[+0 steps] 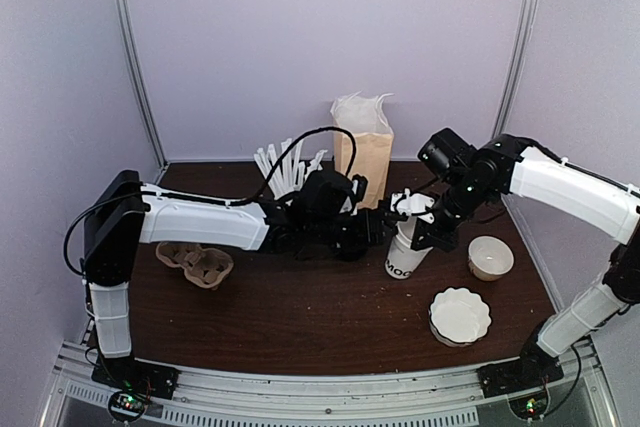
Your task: Pack the takeout coffee
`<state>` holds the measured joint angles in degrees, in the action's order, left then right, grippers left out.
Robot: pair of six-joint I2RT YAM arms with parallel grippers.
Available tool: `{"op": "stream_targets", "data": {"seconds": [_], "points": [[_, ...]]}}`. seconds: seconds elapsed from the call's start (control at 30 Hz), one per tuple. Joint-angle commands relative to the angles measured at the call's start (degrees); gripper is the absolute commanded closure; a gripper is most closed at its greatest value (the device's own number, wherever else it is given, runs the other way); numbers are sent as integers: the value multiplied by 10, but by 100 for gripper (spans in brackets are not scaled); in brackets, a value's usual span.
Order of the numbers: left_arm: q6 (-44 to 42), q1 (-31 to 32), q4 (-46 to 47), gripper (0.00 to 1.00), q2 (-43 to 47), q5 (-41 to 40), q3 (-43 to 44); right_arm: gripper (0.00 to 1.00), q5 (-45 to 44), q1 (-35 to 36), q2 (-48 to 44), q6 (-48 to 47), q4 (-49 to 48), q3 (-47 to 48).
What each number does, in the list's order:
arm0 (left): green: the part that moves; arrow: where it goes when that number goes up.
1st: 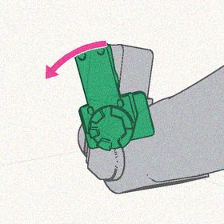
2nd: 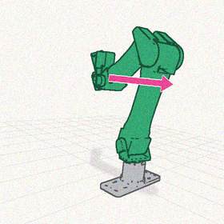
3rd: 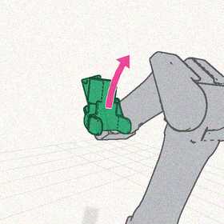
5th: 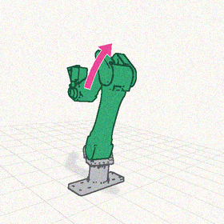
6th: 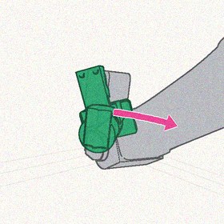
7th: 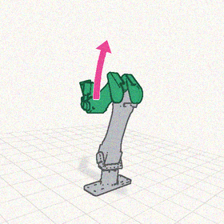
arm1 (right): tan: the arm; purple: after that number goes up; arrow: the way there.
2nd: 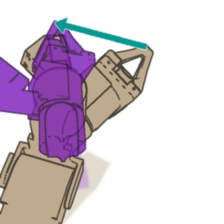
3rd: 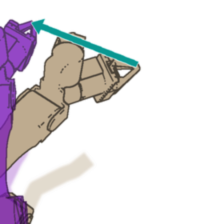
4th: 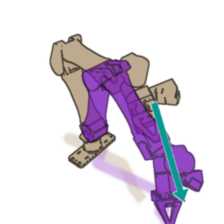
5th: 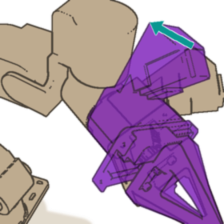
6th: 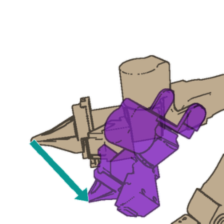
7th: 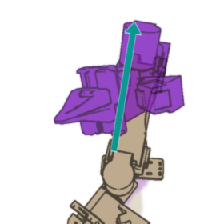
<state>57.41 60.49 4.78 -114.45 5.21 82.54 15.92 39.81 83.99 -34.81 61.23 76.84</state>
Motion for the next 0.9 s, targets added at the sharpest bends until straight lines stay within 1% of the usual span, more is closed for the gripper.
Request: {"op": "stream_targets", "data": {"seconds": [0.0,0.23,0.43,0.6,0.63,0.67,0.73,0.8,0.87], "points": [[-18,-2,-83,42,-27,-27,-2,100,-13,4,-38,-13,-36,8],[-27,-8,-87,42,-24,-34,0,100,-37,1,-51,-24,-32,8],[-32,-8,-90,42,-23,-43,-5,100,-38,-2,-51,-22,-29,18],[-35,-7,-69,42,7,-43,-31,100,-36,-5,-45,2,-53,7],[-40,-5,-55,41,23,-43,-45,100,-34,-9,-44,14,-64,6],[-45,-2,-22,40,48,-64,-63,100,-36,-14,-43,33,-78,4],[-61,8,50,37,81,-79,-106,100,-27,-28,-40,71,-101,0],[-61,9,125,36,98,-74,-141,100,-7,-36,-33,87,-109,-4],[-60,9,166,35,98,-59,-144,100,9,-35,-27,91,-109,-8]]}}
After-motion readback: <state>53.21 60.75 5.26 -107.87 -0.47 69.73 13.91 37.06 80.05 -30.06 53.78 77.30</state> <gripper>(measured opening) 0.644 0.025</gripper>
